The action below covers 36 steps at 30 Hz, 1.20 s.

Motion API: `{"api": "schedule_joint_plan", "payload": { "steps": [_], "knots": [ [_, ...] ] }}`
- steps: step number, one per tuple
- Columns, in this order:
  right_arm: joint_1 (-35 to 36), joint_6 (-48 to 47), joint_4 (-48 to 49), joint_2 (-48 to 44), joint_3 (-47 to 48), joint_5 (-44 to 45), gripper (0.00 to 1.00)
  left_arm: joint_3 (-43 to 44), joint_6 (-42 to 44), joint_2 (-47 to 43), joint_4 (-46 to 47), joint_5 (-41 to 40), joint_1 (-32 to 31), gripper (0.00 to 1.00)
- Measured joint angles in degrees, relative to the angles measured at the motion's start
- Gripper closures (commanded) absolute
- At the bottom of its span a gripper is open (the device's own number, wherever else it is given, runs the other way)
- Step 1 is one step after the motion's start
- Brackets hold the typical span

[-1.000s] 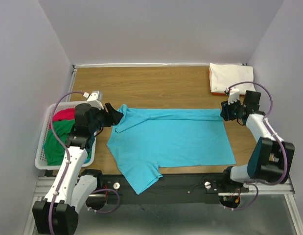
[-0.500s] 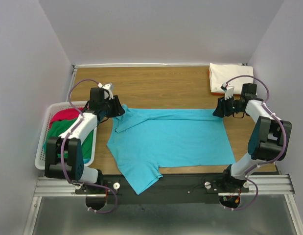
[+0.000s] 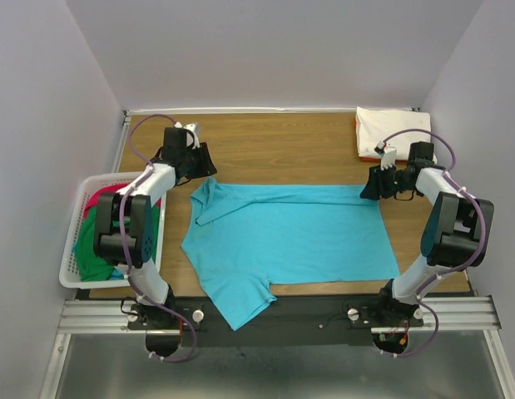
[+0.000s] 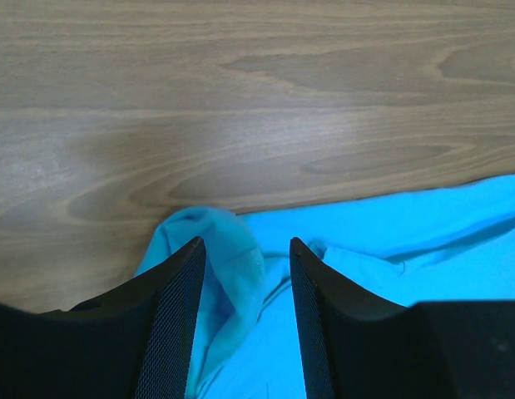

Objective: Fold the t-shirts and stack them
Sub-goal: Fold the tshirt

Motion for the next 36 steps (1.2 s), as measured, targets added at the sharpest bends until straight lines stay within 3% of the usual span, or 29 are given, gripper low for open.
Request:
{"api": "schedule_joint_plan", "payload": {
  "steps": [8, 11, 12, 15, 22, 29, 36],
  "knots": [
    [0.0, 0.39, -0.09, 0.04, 0.07, 0.02, 0.51, 5.51, 0.85, 8.07, -2.95, -2.62, -2.4, 0.61],
    [0.0, 0.39, -0.09, 0.04, 0.07, 0.02, 0.51, 5.62, 1.75, 8.96, -4.26, -4.0, -3.56, 0.78],
    [0.0, 0.42, -0.07, 0.04, 0.07, 0.02, 0.51, 5.64, 2.14, 9.07, -4.7, -4.63, -3.65, 0.88],
    [0.0, 0.46, -0.09, 0.04, 0.07, 0.04, 0.51, 5.62, 2.93, 9.22, -5.64, -6.47, -4.26, 0.99],
    [0.0, 1.38, 0.0, 0.04, 0.07, 1.33, 0.51, 2.38, 1.22, 3.63, -4.35, -10.43, -3.17, 1.0],
    [0.0, 4.48, 1.46, 1.16, 0.07, 3.85, 0.5, -8.44, -9.22, -5.18, 7.37, -2.4, 5.73, 1.0],
    [0.0, 5.97, 2.1, 2.8, 0.07, 4.31, 0.49, -11.26, -14.53, -3.26, 12.5, 5.14, 5.68, 0.96]
  ]
}}
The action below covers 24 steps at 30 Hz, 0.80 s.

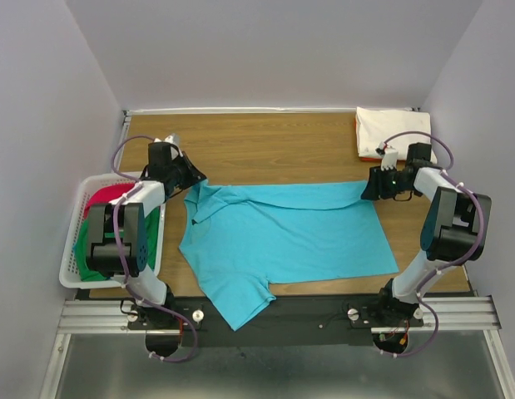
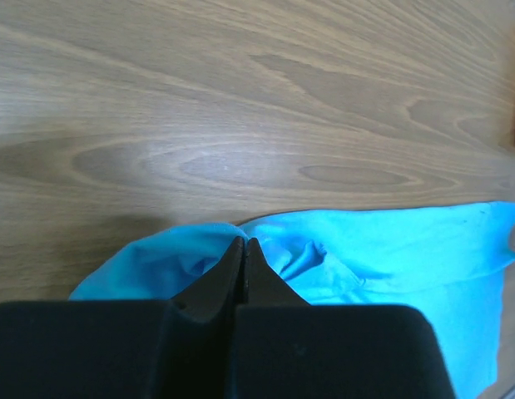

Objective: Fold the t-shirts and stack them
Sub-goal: Fold the tshirt

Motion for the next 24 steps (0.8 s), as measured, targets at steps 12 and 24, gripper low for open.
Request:
{"api": "schedule_joint_plan", "payload": {
  "steps": [12, 24],
  "knots": [
    [0.0, -0.61, 0.11, -0.17, 1.7, -2.25, 0.49, 1.86, -0.11, -5.31, -1.16, -5.73, 1.11, 0.91],
    [0.02, -1.77, 0.11, -0.2, 1.7, -2.58, 0.49, 2.1, 0.81, -7.45, -2.45, -8.02, 2.64, 0.68]
  ]
}}
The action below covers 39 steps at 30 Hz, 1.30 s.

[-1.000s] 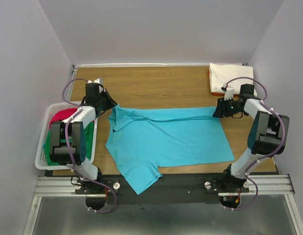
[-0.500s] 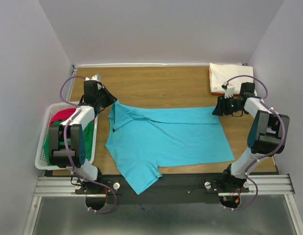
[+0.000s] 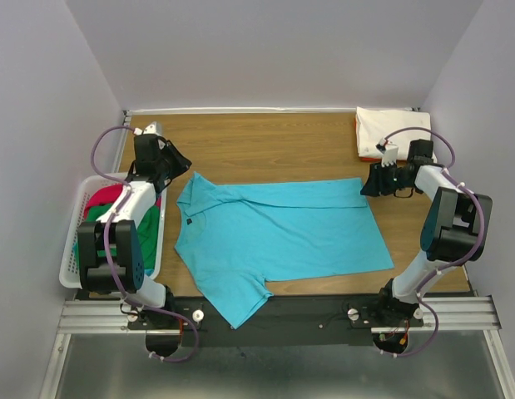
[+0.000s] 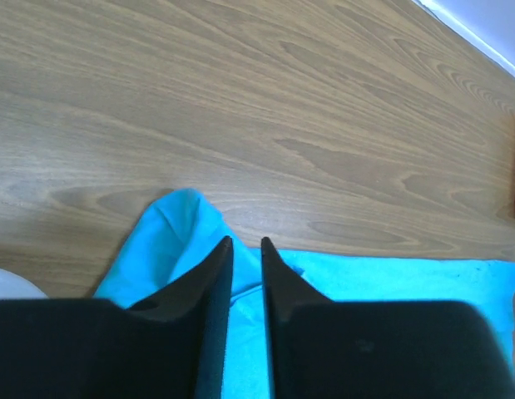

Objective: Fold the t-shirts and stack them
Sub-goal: Fold the tshirt

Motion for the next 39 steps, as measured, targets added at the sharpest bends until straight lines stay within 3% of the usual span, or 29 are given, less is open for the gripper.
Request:
{"api": "schedule_joint_plan", "payload": {
  "steps": [7, 11, 17, 25, 39],
  "knots": [
    [2.36, -0.46, -0.2, 0.0, 1.18, -0.22, 0.49, -0.87, 1.7, -4.61, -0.28, 1.31, 0.2, 0.56],
    [5.53, -0.81, -0.37, 0.0, 1.27, -1.57, 0.49, -0.24, 5.44, -7.98, 0.42, 9.07, 0.2, 0.55],
    [6.78, -0.81, -1.09, 0.0, 1.27, -3.76, 0.48, 8.28, 17.18, 3.54, -8.63, 13.86, -5.95, 0.56],
    [6.75, -0.81, -1.38, -0.52, -0.17, -4.09, 0.48, 12.63, 25.73, 16.46, -19.17, 9.51, -13.86, 0.56],
    [6.75, -0.79, -1.44, -0.52, -0.31, -4.13, 0.48, 15.56, 28.57, 17.22, -21.64, 2.34, -15.21, 0.55]
  ]
}}
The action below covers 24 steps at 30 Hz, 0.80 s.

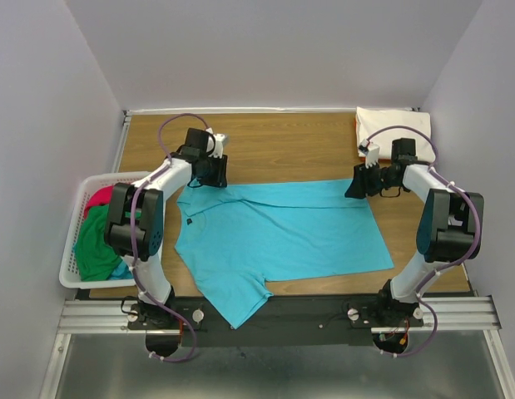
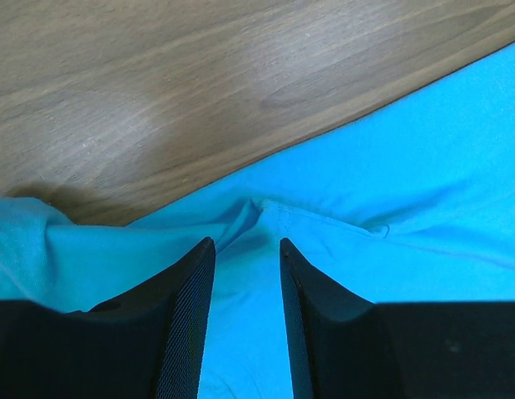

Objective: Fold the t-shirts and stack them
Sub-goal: Fold the tshirt

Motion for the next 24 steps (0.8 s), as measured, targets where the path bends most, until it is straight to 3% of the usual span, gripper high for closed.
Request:
{"api": "schedule_joint_plan", "payload": {
  "steps": [6, 8, 11, 12, 18, 24],
  "knots": [
    [0.0, 0.0, 0.02, 0.0, -0.04, 0.0, 0.48, 1.86, 0.5, 1.92, -0.59, -0.22, -0.39, 0.57],
    [0.0, 0.0, 0.0, 0.0, -0.04, 0.0, 0.48, 1.81, 0.66, 2.73, -1.33, -0.22, -0.61, 0.62],
    [0.0, 0.0, 0.0, 0.0, -0.04, 0.0, 0.48, 1.49, 0.9, 3.32, -1.73, -0.22, -0.7, 0.78],
    [0.0, 0.0, 0.0, 0.0, -0.04, 0.02, 0.48, 1.4, 0.98, 3.32, -1.79, -0.22, -0.72, 0.88],
    [0.0, -0.02, 0.02, 0.0, -0.15, 0.02, 0.48, 1.27, 0.74, 2.95, -1.9, 0.09, -1.01, 1.0],
    [0.0, -0.02, -0.02, 0.0, -0.52, 0.04, 0.48, -1.38, 0.33, -1.95, -2.14, 1.99, -1.25, 1.0]
  ]
}}
